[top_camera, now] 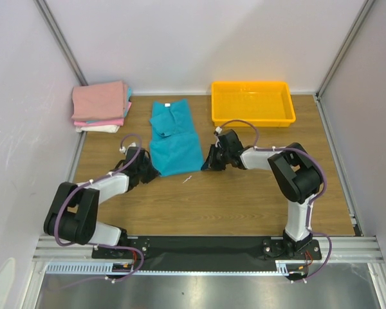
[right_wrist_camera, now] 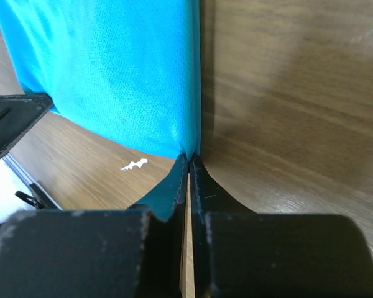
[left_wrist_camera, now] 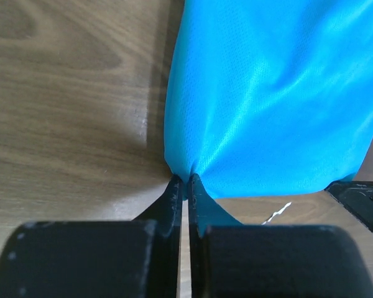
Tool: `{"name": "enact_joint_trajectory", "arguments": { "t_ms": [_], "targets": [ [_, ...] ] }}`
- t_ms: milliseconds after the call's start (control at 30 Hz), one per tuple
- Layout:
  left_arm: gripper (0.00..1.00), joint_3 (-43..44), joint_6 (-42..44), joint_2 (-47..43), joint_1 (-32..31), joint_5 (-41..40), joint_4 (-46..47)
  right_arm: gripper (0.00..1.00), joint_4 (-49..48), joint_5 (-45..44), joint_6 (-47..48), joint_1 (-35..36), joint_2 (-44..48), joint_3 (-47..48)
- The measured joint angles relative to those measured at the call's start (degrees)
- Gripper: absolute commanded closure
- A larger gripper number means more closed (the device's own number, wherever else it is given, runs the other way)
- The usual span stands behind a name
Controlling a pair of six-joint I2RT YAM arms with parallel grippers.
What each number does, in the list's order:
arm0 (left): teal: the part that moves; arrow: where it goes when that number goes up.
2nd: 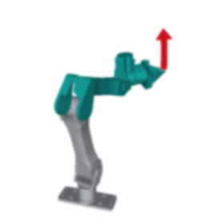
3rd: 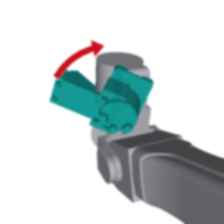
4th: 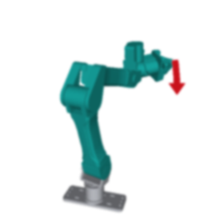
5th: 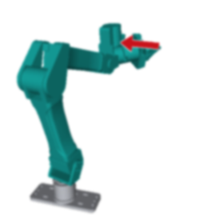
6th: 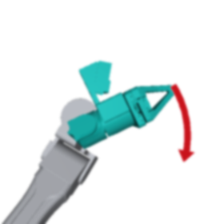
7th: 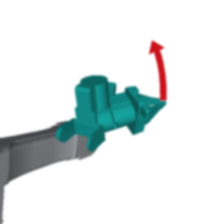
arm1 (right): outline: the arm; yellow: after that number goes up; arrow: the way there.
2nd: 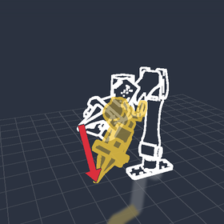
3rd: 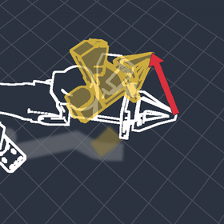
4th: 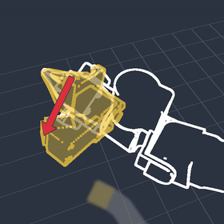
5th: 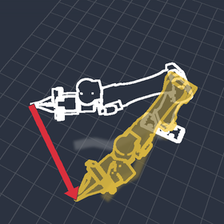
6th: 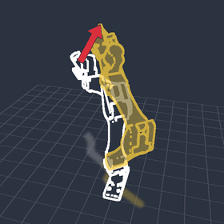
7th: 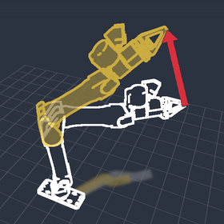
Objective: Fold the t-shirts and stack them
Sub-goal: Fold the tshirt
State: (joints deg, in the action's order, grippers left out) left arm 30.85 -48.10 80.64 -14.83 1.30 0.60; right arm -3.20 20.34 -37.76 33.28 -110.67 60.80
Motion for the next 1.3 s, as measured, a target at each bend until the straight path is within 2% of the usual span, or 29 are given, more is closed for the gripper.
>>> {"name": "enact_joint_trajectory", "arguments": {
  "t_ms": [200, 400, 567, 700, 833, 933, 1000, 1133, 1300],
  "targets": [
    [1.0, -2.2, -1.6, -5.2, -4.1, -2.2, -4.5, 1.0, 0.5, -0.8, 0.3, 0.3, 4.7, -5.6],
    [1.0, -6.8, -8.2, -15.9, -14.5, -4.6, -13.1, 1.0, 3.3, -2.0, -0.2, 2.2, 14.8, -15.4],
    [1.0, -9.6, -16.5, -28.8, -23.8, -6.9, -23.8, 1.0, 8.1, -4.7, -2.3, 8.1, 26.6, -23.8],
    [1.0, -9.6, -23.0, -36.5, -31.2, -8.7, -32.5, 1.0, 13.6, -7.0, -6.0, 14.5, 39.5, -29.4],
    [1.0, -8.3, -29.7, -38.8, -40.6, -9.7, -40.4, 1.0, 20.3, -9.6, -10.1, 18.4, 50.0, -31.1],
    [1.0, -1.8, -33.5, -36.5, -46.5, -11.5, -48.3, 1.0, 25.5, -11.2, -12.6, 19.9, 55.7, -30.9],
    [0.99, 5.9, -34.7, -33.7, -47.3, -14.3, -53.5, 1.0, 29.8, -12.6, -13.7, 20.1, 58.2, -29.5],
    [1.0, 17.5, -34.3, -30.9, -46.3, -19.6, -57.6, 1.0, 35.7, -15.8, -13.4, 19.4, 58.5, -23.0],
    [1.0, 20.2, -29.8, -28.5, -38.9, -21.0, -57.5, 1.0, 36.2, -17.0, -9.0, 14.5, 53.0, -13.8]
  ]
}}
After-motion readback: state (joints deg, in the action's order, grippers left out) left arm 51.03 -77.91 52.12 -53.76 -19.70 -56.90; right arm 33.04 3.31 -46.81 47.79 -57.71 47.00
